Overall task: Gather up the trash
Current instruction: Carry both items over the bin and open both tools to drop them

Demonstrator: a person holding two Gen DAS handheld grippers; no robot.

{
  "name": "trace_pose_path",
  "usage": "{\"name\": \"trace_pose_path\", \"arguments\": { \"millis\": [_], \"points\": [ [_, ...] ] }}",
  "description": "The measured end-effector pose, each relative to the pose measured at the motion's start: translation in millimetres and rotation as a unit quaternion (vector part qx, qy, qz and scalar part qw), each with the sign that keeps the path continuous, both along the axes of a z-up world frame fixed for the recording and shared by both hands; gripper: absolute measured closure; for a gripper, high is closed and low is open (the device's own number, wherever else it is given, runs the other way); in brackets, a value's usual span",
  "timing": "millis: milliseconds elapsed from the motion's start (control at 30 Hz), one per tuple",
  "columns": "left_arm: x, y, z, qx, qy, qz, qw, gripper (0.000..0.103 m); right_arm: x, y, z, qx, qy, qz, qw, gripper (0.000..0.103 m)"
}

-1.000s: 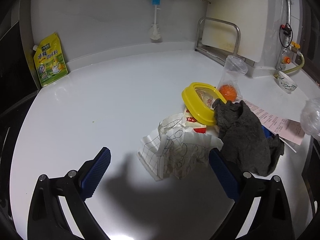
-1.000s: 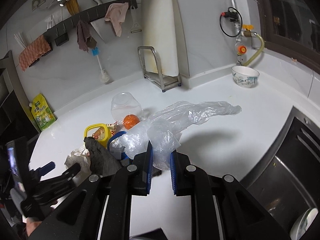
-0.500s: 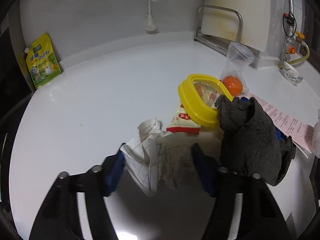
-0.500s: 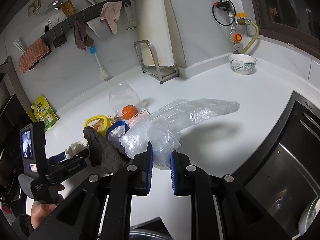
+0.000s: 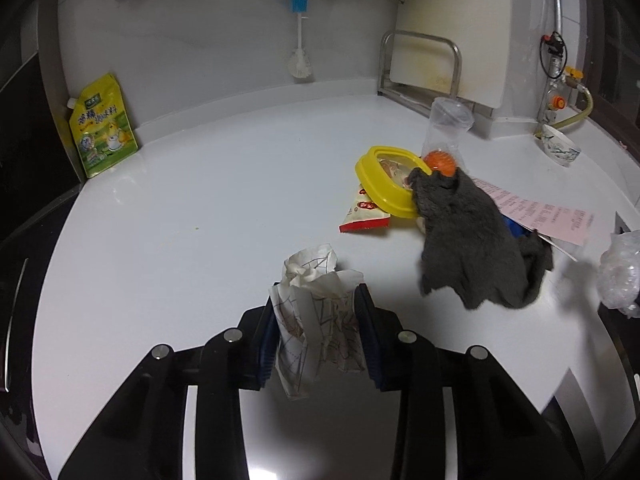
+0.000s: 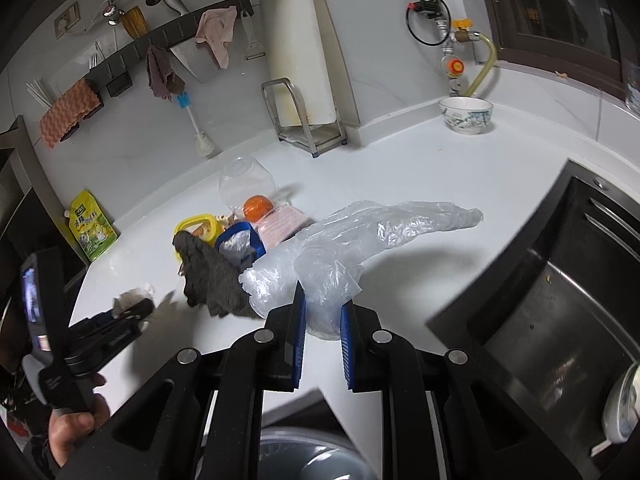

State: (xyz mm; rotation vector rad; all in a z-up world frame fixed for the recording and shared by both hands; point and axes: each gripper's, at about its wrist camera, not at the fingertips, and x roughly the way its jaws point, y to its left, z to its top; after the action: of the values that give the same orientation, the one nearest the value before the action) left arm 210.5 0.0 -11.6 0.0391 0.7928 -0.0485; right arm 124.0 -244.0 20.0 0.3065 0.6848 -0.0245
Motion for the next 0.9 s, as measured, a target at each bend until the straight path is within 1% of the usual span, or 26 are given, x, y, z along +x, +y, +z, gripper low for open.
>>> {"name": "trace_pose_path", "arguments": {
  "millis": [233, 367, 433, 533, 633, 767, 900],
  "points": [
    [-57.6, -5.3, 21.9, 0.004, -0.024, -0.028, 0.9993, 0.068, -50.1, 8.8, -2.5, 0.005, 0.000, -0.015, 1.000, 0.088],
    [-94.7, -16.1, 25.9, 0.009, -0.035, -0.057, 0.9977, 0.068, -89.1, 14.3, -9.8, 0.002, -0.002, -0.022, 1.000, 0.088],
    [-113.9, -23.7, 24.8, 0.009, -0.035, -0.075, 0.9965, 0.068, -110.0, 17.0, -15.8, 0.001, -0.001, -0.021, 1.000, 0.088],
    [-138.7, -31.3, 21.6, 0.003, -0.035, -0.097, 0.9947, 0.068, -134.5, 19.4, -24.7, -0.003, 0.007, -0.022, 1.000, 0.088],
    [-160.0, -39.7, 15.2, 0.005, -0.032, -0.116, 0.9928, 0.068, -155.3, 22.3, -33.2, -0.005, 0.018, -0.024, 1.000, 0.088],
    [-180.2, -47.0, 5.8, 0.007, -0.024, -0.132, 0.9910, 0.067, -174.8, 30.3, -42.2, -0.018, 0.030, -0.020, 0.999, 0.088],
    [-196.5, -51.1, -1.4, 0.007, -0.026, -0.145, 0.9891, 0.067, -190.3, 37.9, -49.6, -0.016, 0.040, -0.009, 0.999, 0.088]
  ]
}}
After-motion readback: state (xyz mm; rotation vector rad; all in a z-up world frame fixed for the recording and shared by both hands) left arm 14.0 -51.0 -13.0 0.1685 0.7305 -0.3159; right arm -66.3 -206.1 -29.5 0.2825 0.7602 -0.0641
